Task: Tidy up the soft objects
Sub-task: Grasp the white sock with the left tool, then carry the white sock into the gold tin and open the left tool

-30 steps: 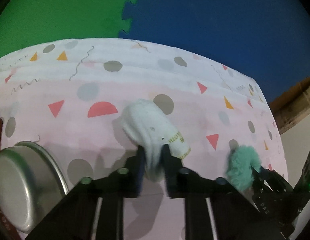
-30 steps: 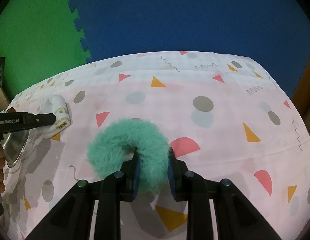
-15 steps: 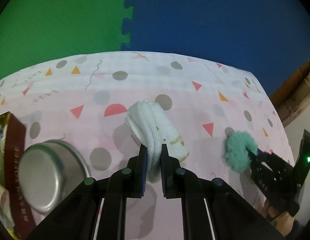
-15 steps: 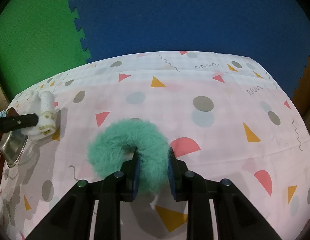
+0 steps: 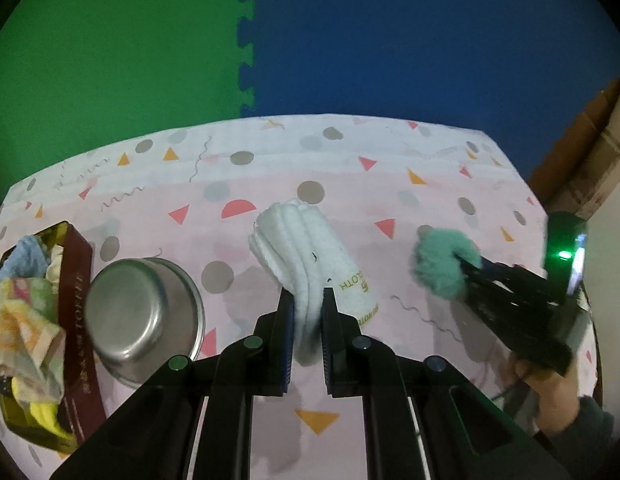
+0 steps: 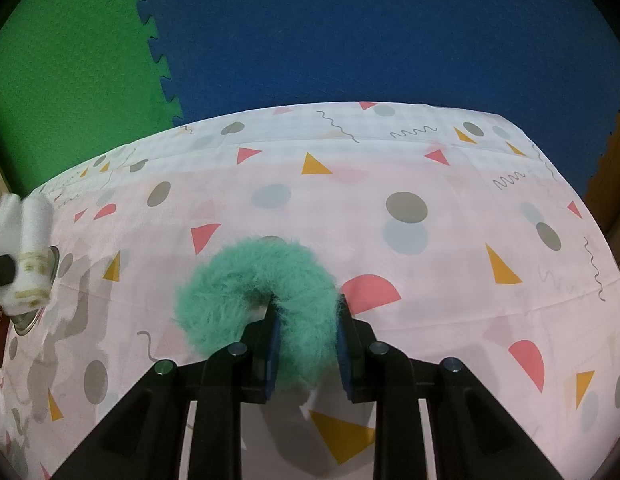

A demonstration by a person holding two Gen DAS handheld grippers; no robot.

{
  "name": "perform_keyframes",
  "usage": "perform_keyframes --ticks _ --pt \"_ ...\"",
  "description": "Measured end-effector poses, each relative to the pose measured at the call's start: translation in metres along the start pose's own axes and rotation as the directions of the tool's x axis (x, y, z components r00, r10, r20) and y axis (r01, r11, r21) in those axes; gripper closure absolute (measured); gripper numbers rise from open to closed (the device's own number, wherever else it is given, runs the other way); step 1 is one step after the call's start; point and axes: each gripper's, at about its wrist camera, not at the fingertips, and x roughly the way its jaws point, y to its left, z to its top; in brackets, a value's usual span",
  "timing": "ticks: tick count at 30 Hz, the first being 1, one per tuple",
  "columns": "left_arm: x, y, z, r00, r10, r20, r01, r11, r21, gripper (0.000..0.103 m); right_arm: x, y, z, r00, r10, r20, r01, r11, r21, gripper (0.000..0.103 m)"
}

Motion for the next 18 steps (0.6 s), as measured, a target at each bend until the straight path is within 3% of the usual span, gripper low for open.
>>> perform_keyframes --ticks 6,18 --pt "-0.034 0.008 -0.014 0.998 0.027 0.053 -0.025 0.999 -0.026 0.093 0.000 0.000 0.000 1.000 0.001 0.000 -0.001 1.000 0.001 0.078" --pt "-0.078 0.046 -0.035 0.994 0.094 0.064 -0.088 0.992 -0.088 0.093 0.000 -0.001 0.000 1.000 0.004 0.000 -0.004 1.000 0.004 0.078"
